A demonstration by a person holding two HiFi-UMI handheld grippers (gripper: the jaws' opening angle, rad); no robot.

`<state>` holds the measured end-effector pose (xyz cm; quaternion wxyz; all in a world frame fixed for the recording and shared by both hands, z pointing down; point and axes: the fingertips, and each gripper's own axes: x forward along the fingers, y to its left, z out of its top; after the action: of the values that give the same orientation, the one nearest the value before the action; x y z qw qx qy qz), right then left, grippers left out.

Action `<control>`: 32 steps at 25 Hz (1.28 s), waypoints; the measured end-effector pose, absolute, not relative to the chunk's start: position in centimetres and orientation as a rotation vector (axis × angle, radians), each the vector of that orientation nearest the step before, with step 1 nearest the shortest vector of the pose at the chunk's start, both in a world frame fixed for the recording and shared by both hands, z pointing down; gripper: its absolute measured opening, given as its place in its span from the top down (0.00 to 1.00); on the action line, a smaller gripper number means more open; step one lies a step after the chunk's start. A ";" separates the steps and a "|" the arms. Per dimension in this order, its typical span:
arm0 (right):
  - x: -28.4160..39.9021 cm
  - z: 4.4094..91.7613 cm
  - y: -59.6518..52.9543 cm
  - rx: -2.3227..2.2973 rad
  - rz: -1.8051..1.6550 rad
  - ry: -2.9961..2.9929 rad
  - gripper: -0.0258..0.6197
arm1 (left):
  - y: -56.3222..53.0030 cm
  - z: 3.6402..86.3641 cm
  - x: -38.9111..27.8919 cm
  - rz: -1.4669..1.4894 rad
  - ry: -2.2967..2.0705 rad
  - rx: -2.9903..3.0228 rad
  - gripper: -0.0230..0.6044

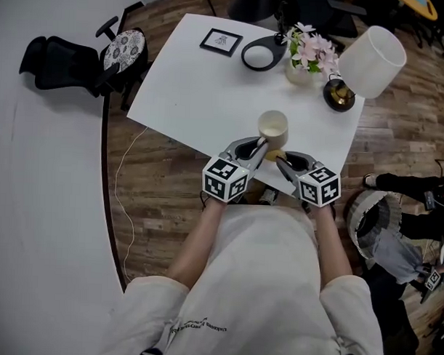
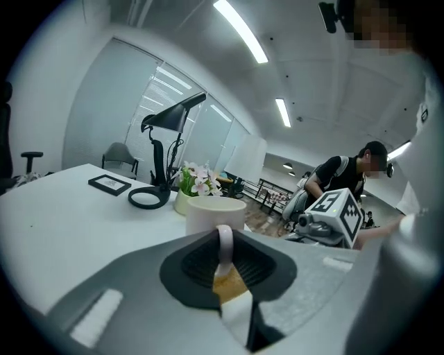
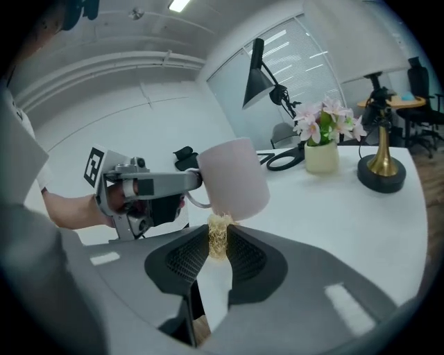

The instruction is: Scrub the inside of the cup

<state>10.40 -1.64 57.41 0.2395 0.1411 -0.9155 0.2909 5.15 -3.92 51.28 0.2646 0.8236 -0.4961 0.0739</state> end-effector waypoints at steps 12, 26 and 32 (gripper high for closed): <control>13.7 56.9 -6.9 0.691 1.420 -2.787 0.80 | -2.9 48.2 5.5 0.196 -1.305 2.322 0.89; 9.8 55.8 -3.6 0.382 1.254 -2.833 0.80 | -3.9 47.5 4.9 0.138 -1.329 2.335 0.89; 9.0 55.8 -1.7 0.279 0.965 -2.771 0.80 | -4.6 50.1 2.7 0.281 -1.397 2.302 0.89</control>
<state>8.95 -1.69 55.83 0.0968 0.0943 -0.9357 0.3259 2.68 -4.57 50.06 0.2154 0.8304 -0.5038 0.1012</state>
